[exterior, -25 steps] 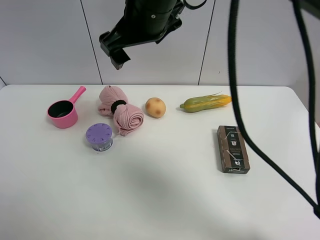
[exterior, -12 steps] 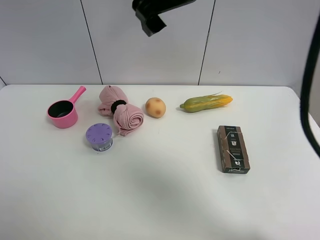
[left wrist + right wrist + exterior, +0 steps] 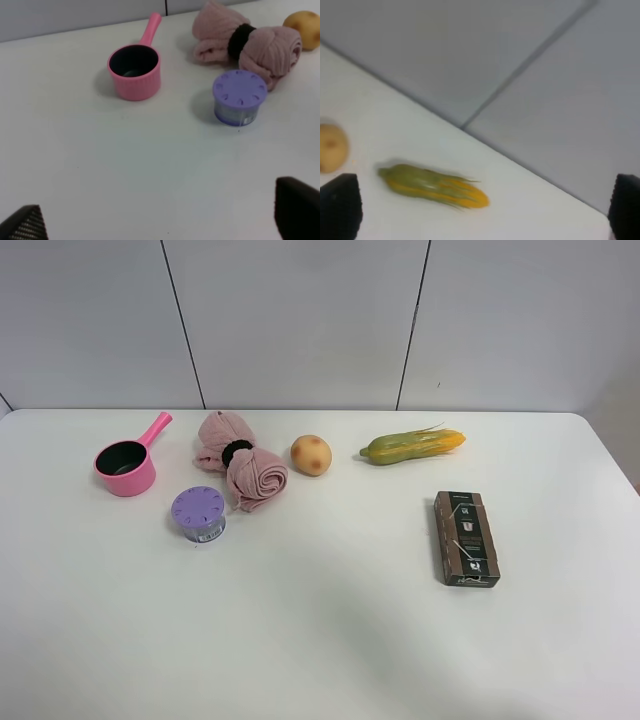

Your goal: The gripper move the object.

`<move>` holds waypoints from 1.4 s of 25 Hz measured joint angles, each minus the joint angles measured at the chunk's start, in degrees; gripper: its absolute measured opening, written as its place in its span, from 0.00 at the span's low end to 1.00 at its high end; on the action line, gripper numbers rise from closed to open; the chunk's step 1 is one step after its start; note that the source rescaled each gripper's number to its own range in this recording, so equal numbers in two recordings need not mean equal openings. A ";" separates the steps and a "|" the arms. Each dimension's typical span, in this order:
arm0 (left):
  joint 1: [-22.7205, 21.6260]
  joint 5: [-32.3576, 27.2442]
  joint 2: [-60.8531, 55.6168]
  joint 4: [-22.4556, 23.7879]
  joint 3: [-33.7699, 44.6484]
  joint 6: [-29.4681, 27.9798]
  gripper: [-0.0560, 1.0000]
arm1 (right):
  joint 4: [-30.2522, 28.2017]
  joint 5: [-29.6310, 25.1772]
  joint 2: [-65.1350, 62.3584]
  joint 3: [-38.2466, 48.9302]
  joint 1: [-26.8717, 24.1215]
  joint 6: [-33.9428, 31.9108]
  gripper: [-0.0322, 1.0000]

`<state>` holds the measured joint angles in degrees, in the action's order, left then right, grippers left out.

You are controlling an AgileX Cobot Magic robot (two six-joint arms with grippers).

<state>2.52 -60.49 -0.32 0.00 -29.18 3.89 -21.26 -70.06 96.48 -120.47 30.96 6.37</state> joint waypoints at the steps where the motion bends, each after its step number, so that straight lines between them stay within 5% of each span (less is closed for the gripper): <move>1: 0.00 0.00 0.00 0.00 0.00 0.00 1.00 | 0.00 -0.05 -0.77 0.00 -2.22 -0.36 1.00; 11: 0.00 0.00 0.00 0.00 0.00 0.00 1.00 | -0.05 -0.05 -7.52 0.00 -19.35 -5.09 1.00; 18: 0.00 0.00 0.00 0.00 0.00 0.00 1.00 | 1.94 0.00 -14.44 2.34 -22.67 -6.78 1.00; 29: 0.00 0.00 0.00 0.00 0.00 0.00 1.00 | 3.08 -0.07 -39.49 34.06 -22.73 -9.64 1.00; 35: 0.00 0.00 0.00 0.00 0.00 0.00 1.00 | 9.98 -0.07 -54.38 56.01 -22.73 -10.10 1.00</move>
<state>2.52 -60.49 -0.32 0.00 -29.18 3.89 -11.28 -70.13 42.10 -64.46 8.23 -3.74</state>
